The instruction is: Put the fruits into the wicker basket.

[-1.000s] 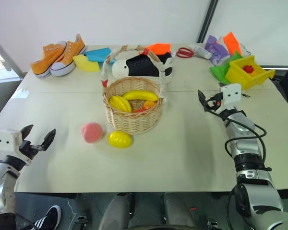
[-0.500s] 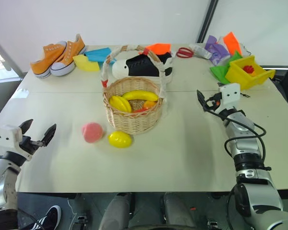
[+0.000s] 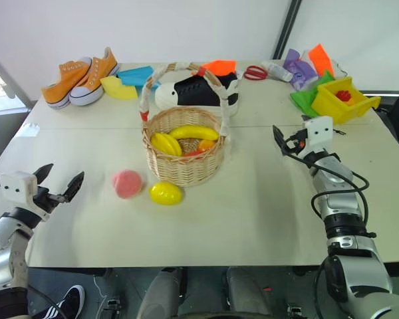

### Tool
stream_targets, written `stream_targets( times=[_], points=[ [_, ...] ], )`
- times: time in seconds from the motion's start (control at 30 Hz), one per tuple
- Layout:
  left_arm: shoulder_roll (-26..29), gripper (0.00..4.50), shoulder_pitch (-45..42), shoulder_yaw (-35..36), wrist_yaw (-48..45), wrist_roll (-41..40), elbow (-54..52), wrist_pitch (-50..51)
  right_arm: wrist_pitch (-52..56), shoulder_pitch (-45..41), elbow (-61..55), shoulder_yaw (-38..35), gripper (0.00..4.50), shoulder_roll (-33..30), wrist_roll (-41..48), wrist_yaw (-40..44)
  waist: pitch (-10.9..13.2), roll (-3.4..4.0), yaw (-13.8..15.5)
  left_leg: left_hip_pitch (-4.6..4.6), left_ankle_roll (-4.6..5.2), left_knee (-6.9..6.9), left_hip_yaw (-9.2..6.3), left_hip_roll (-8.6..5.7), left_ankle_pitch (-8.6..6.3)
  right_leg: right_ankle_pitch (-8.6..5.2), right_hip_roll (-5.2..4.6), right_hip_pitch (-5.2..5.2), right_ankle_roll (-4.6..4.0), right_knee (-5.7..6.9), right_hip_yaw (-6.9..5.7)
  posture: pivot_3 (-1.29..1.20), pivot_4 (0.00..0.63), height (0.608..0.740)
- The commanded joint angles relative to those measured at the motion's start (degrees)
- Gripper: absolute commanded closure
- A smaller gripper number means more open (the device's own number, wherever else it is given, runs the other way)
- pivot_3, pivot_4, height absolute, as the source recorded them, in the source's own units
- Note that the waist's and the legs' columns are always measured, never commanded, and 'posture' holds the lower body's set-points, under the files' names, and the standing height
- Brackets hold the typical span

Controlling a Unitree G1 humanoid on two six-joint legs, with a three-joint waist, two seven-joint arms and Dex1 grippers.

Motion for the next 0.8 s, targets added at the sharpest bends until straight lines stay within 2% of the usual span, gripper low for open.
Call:
stream_targets(
  times=[0.03, 0.23, 0.53, 0.7, 0.8],
  points=[
    [0.8, 0.0, -0.8, 0.5, -0.4, -0.4, -0.9, -0.2, -0.4, -0.1, -3.1, -0.5, 0.07, -0.5, 0.0, -0.1, 0.0, 0.0, 0.0, 0.0, 0.0, 0.0, 0.0, 0.0, 0.0, 0.0, 0.0, 0.0, 0.0, 0.0, 0.0, 0.0, 0.15, 0.74],
    [1.7, 0.0, -0.7, 1.4, -3.1, -3.2, -2.8, 1.4, 0.6, 1.6, -6.4, -1.7, 0.07, -2.5, 3.2, 5.5, 0.0, 0.0, 0.1, 0.0, 0.0, 0.0, 0.0, 0.0, 0.0, 0.0, 0.0, 0.02, 0.0, 0.0, 0.0, 0.0, 0.15, 0.74],
    [1.5, 0.0, -1.7, 0.5, -3.7, -3.5, -3.4, 2.4, 0.6, 1.7, -6.4, -1.7, 0.07, -2.6, 2.7, 5.3, 0.0, 0.0, 0.0, 0.0, -0.01, 0.0, 0.0, 0.02, 0.0, 0.0, 0.0, 0.05, -0.01, 0.0, 0.0, 0.0, 0.15, 0.74],
    [2.4, 0.0, -3.0, 1.4, -4.9, -6.5, -5.5, 5.5, 1.1, 2.6, -7.9, -1.8, 0.07, -3.3, 3.3, 6.8, 0.0, 0.0, 0.1, 0.0, -0.01, 0.0, 0.0, 0.02, -0.01, 0.0, -0.01, 0.04, -0.01, -0.02, 0.0, 0.0, 0.15, 0.74],
    [3.1, 0.0, -2.9, 0.7, -6.0, -7.8, -8.6, 8.1, 5.5, 7.8, -17.5, -0.7, 0.07, -5.1, 10.5, 18.0, 0.0, 0.0, 0.2, 0.0, 0.0, -0.02, 0.0, 0.02, 0.0, 0.0, -0.01, 0.08, 0.0, -0.02, 0.0, 0.0, 0.15, 0.74]
  ],
)
